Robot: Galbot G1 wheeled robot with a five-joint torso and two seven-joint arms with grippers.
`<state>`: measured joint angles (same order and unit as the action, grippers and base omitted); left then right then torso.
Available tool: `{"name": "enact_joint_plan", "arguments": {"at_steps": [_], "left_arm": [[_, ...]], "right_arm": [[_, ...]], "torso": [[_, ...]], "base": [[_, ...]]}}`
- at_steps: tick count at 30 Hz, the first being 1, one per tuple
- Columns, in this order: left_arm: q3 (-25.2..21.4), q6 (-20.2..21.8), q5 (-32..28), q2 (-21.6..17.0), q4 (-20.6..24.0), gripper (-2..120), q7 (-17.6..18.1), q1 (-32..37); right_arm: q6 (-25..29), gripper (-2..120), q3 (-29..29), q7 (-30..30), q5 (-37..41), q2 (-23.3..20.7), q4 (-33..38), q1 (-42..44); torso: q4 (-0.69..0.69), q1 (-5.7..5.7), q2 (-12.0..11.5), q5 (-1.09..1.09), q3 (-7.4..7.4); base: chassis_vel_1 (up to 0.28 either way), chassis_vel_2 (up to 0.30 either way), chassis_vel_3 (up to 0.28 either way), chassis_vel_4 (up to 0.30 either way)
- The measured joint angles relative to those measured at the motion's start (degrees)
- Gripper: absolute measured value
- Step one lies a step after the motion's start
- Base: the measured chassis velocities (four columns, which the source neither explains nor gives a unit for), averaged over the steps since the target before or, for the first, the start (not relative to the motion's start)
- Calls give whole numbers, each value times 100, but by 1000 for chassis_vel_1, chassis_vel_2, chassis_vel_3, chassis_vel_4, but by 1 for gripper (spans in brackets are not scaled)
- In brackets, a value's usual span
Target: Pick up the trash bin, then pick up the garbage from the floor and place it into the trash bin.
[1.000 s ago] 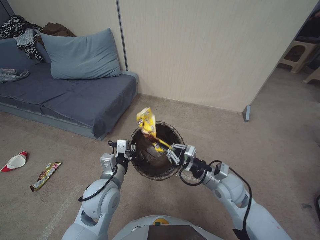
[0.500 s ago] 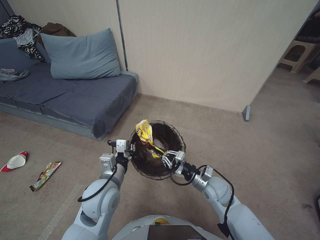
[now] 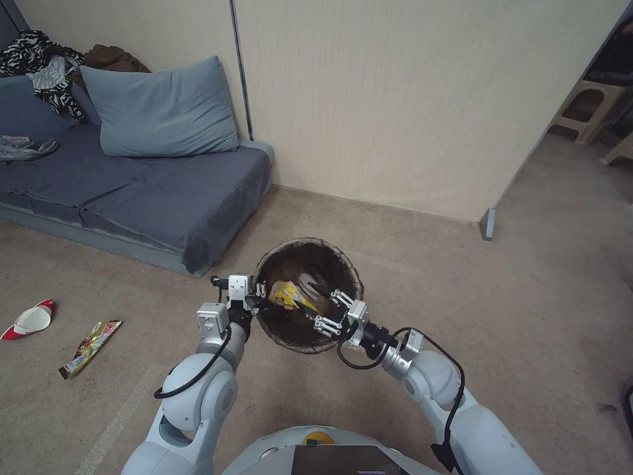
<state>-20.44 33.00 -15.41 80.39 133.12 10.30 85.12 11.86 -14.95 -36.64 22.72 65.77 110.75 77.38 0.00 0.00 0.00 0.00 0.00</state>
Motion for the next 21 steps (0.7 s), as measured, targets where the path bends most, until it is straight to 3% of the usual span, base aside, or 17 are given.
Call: {"name": "enact_joint_plan", "arguments": {"at_steps": [5,10,14,17,19,21], "left_arm": [[-8,19,-1,-8,21,0,-5,1],[-24,38,-52,-15,23,0,4,-1],[-45,38,-56,-14,24,0,2,6],[-68,33,-83,-20,56,0,0,30],[-72,30,-83,-20,57,0,0,31],[-114,3,-71,-20,48,0,5,33]], "right_arm": [[5,79,-65,0,8,-60,219,80],[90,98,-432,142,156,22,972,246],[110,100,-670,638,199,311,1426,354],[-64,100,-1049,2445,-815,864,1870,604],[-110,100,-1082,2707,-956,919,1891,655],[-305,100,-1278,3847,-1515,1173,1890,929]], "torso": [[0,0,0,1,0],[0,0,0,0,0],[0,0,0,0,0],[0,0,0,0,0],[-1,0,0,0,0],[-2,0,0,0,-1]], "base": [[0,0,0,0],[0,0,0,0],[0,0,0,0],[0,0,0,0],[0,0,0,0],[0,0,0,0]]}}
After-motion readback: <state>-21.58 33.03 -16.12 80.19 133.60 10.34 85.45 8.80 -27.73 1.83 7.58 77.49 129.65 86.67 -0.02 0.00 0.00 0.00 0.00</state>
